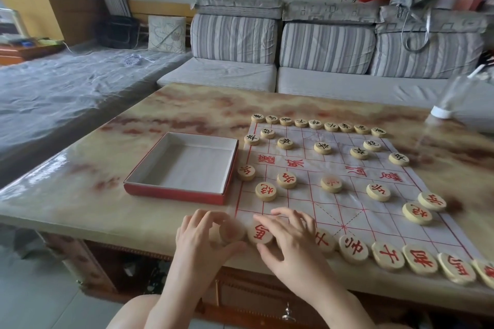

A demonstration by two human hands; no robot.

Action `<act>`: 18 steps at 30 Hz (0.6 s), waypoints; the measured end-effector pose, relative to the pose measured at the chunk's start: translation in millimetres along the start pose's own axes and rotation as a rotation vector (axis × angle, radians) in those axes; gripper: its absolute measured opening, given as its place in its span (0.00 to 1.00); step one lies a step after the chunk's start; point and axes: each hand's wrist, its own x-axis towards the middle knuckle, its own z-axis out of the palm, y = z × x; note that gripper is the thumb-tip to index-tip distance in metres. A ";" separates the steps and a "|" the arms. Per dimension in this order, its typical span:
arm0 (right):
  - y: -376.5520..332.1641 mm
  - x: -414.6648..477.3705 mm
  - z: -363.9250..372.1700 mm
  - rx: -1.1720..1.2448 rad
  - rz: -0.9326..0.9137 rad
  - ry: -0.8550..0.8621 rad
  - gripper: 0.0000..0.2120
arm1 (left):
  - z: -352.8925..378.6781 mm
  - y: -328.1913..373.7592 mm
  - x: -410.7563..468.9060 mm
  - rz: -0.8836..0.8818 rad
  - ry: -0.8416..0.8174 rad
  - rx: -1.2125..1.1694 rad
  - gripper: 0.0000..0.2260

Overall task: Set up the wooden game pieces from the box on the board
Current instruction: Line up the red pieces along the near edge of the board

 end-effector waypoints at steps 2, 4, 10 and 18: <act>-0.3 1.8 1.7 -0.025 0.008 -0.027 0.19 | -0.6 1.0 0.6 -0.015 -0.016 -0.014 0.25; -0.2 3.6 4.2 -0.056 0.037 -0.039 0.22 | -2.2 1.7 -0.1 -0.006 -0.042 -0.029 0.27; -8.0 6.6 3.6 -0.108 0.123 -0.092 0.32 | -13.2 5.9 -11.0 0.072 -0.146 -0.108 0.27; -8.1 4.7 -8.3 0.037 0.037 -0.157 0.29 | -5.0 6.7 0.2 0.008 -0.035 0.026 0.37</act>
